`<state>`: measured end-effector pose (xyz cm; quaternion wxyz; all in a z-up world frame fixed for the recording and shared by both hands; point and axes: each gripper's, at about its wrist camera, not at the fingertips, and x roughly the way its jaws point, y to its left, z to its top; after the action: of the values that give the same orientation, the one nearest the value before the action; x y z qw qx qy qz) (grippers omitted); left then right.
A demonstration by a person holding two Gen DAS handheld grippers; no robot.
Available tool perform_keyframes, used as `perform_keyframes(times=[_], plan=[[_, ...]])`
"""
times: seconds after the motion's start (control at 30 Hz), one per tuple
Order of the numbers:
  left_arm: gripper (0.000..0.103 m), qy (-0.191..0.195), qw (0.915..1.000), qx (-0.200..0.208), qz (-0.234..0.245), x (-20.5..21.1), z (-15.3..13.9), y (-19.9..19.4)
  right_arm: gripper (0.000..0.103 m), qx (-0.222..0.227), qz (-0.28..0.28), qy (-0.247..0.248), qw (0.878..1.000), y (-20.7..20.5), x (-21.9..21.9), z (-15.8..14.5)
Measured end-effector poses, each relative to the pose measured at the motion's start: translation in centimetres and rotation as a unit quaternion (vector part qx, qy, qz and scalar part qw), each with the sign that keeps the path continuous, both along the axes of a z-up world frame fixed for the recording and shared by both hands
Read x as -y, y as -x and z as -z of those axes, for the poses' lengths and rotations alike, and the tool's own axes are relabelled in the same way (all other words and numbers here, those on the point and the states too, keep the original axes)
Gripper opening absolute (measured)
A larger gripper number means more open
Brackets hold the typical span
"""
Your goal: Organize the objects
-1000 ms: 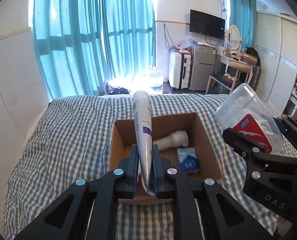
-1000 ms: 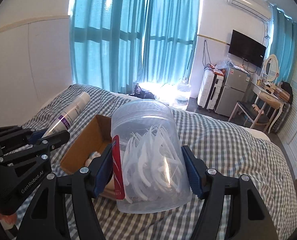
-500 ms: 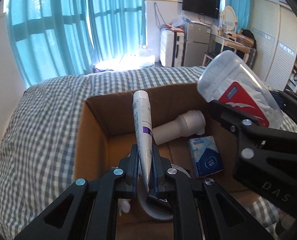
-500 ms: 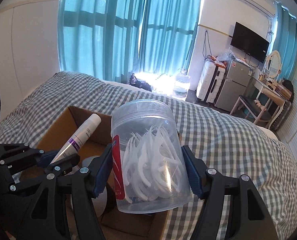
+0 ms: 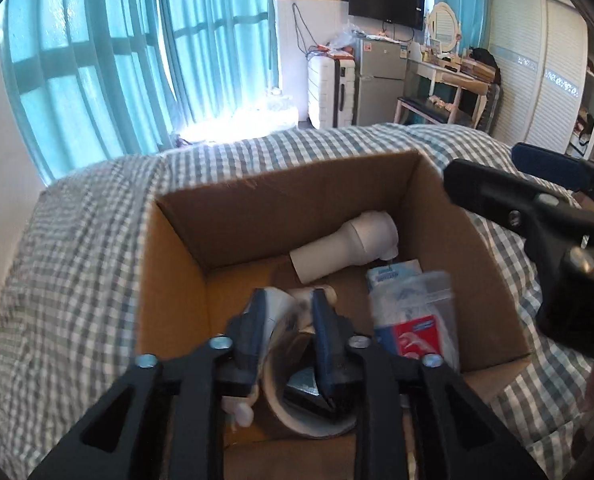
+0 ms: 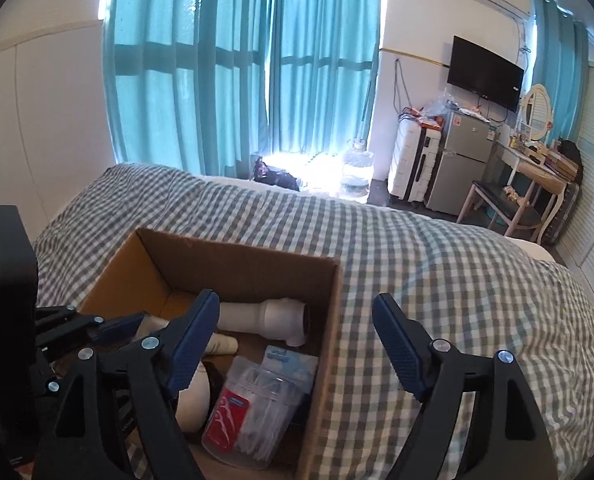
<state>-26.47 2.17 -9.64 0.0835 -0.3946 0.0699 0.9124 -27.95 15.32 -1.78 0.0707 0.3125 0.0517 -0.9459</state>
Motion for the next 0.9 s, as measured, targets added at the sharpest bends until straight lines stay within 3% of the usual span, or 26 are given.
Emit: perform_keyframes(times=[0.03,0.1,0.2,0.3,0.6,0.9], plan=[[0.04,0.003,1.0,-0.005,-0.001,0.0,-0.7,-0.2,0.079,-0.003,0.004,0.002,1.0,-0.4,-0.3,-0.6],[0.066,0.007,0.9997,-0.024,-0.007,-0.2,-2.4,-0.8,0.079,-0.012,0.01,0.008,1.0,-1.2,-1.2,-2.1],[0.086,0.01,0.9973,-0.071,-0.018,-0.3,-5.8,-2.9,0.081,-0.029,0.017,0.017,0.999,-2.9,-2.4,-4.6],[0.092,0.017,0.9941,-0.104,-0.024,-0.7,-9.0,-4.6,0.083,-0.046,0.023,0.024,0.998,-4.8,-3.5,-7.2],[0.1,0.025,0.9789,-0.199,-0.039,-1.0,-17.3,-11.6,0.094,-0.11,0.029,0.032,0.993,-12.7,-5.8,-14.2],[0.103,0.027,0.965,-0.255,-0.054,-0.6,-20.8,-18.6,0.101,-0.14,0.028,0.015,0.99,-18.7,-6.9,-16.0]])
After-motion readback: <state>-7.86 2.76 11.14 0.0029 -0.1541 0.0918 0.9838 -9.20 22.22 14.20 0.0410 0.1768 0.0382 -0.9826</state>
